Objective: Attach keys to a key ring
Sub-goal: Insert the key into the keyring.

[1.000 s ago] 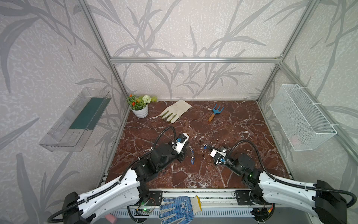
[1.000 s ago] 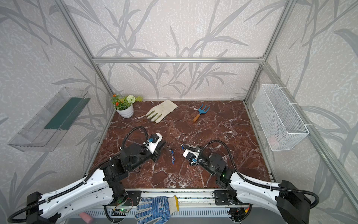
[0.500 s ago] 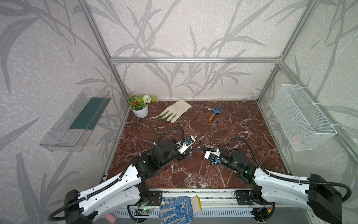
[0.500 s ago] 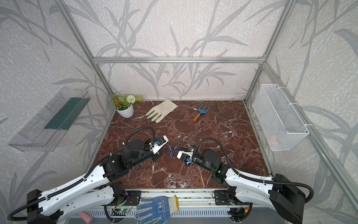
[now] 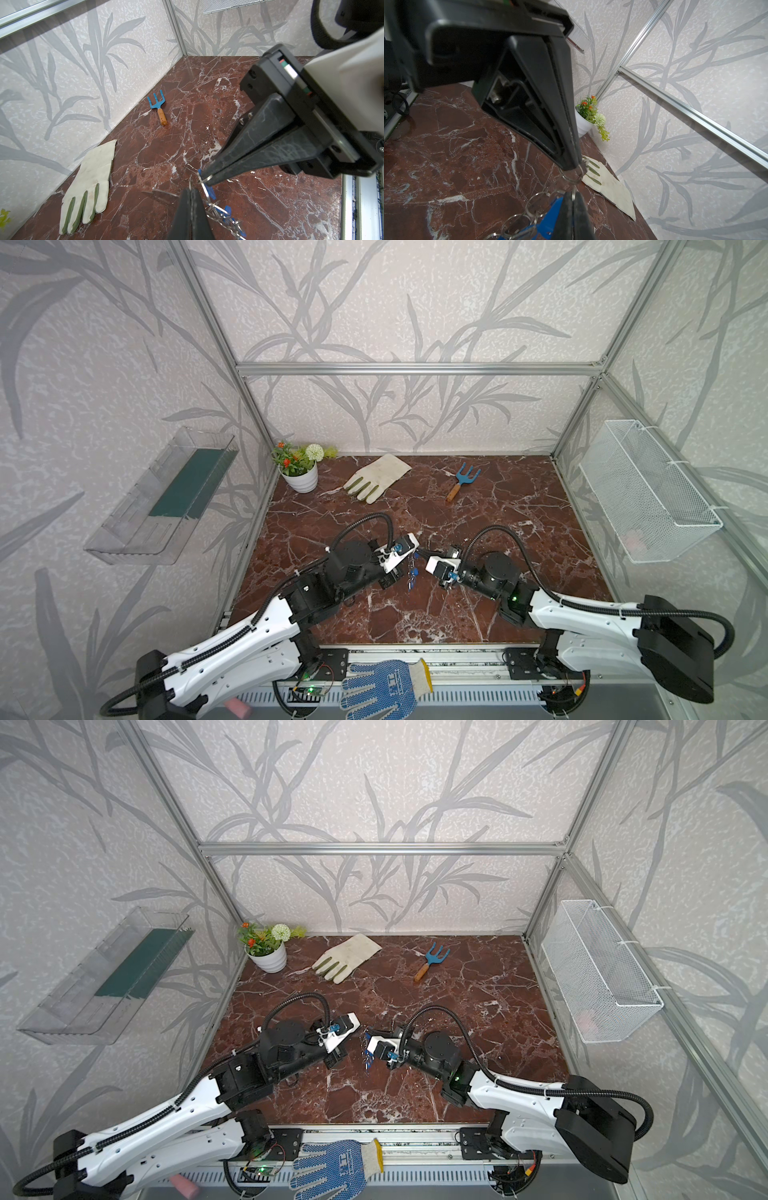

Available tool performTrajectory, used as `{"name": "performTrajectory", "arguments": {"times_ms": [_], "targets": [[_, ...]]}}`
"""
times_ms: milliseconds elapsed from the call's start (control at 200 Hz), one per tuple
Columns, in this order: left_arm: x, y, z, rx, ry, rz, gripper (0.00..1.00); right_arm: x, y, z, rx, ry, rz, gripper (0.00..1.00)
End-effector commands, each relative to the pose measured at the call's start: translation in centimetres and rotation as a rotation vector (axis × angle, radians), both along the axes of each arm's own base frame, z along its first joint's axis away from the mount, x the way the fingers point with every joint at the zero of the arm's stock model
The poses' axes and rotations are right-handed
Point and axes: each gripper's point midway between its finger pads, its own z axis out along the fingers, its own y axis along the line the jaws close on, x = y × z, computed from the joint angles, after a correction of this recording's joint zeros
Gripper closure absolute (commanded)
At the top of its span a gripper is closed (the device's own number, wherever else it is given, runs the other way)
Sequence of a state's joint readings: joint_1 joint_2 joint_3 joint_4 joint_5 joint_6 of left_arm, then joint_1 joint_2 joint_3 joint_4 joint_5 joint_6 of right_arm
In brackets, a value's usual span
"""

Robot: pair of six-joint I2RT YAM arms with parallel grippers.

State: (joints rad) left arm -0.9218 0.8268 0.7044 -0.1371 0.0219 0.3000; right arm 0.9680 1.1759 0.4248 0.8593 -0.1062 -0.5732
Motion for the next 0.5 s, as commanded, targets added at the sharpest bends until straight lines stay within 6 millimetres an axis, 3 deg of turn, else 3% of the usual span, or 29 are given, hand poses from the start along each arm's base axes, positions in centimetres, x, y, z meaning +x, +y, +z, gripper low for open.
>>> {"name": "performTrajectory", "arguments": {"times_ms": [0,495], "targets": [[-0.18,-0.12,1.77,-0.038,-0.05,-0.021,1.0,-0.05,0.26,2.82,0.074,-0.05,0.002,1.0],[-0.42,-0.07,2.09,-0.056,-0.052,-0.028,1.0,0.31,-0.25,2.78,0.089,-0.057,-0.033,1.0]]}}
